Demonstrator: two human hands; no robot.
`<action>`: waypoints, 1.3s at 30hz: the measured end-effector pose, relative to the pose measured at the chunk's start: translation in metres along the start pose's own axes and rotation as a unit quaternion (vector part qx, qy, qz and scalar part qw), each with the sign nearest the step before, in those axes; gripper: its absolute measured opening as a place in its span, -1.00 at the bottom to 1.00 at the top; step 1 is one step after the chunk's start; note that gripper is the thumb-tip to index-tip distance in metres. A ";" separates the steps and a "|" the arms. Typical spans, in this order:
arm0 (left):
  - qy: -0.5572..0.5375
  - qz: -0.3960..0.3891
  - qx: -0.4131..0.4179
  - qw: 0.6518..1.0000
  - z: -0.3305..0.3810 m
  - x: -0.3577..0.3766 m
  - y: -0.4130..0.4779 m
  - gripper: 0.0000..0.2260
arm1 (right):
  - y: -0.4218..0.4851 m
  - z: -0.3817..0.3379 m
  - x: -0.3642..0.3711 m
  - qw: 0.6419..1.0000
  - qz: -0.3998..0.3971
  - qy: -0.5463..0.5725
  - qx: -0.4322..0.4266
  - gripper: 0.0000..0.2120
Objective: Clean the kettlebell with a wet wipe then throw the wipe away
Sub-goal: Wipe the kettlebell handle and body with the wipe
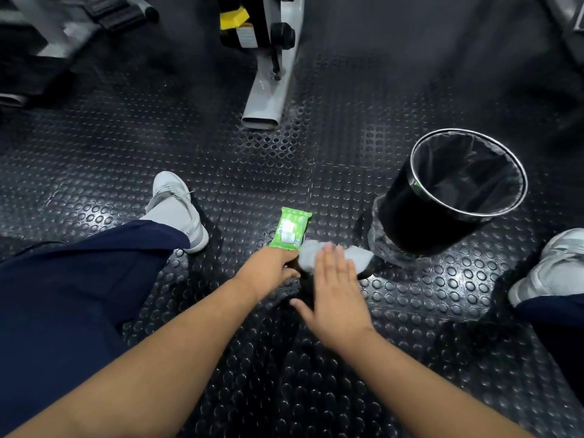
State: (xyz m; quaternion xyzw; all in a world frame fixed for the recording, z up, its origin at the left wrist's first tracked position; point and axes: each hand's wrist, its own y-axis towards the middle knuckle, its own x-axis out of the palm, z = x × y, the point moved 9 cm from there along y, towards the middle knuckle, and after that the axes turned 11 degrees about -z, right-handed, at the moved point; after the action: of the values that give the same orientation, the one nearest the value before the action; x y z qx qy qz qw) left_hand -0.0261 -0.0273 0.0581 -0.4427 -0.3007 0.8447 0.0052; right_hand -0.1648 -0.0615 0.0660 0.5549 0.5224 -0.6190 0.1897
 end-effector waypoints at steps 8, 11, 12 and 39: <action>-0.009 -0.003 -0.013 1.000 -0.001 0.000 0.000 -0.83 | -0.001 -0.021 0.008 0.996 -0.026 -0.079 -0.046 -0.07; -0.007 -0.013 -0.009 1.000 -0.001 0.002 0.001 -0.69 | -0.015 0.018 0.015 0.999 -0.006 -0.032 -0.021 -0.05; -0.007 -0.016 -0.015 1.000 -0.002 0.002 0.001 -0.66 | -0.018 0.029 0.017 1.000 0.000 -0.017 -0.006 -0.04; -0.003 -0.007 -0.031 1.000 0.004 0.000 0.002 -0.73 | 0.014 -0.032 -0.009 0.998 -0.055 -0.025 -0.020 0.01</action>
State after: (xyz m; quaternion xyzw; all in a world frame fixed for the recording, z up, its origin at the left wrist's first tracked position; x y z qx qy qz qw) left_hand -0.0284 -0.0306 0.0585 -0.4380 -0.3296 0.8364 -0.0030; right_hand -0.1346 -0.0425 0.0726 0.5058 0.5598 -0.6315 0.1790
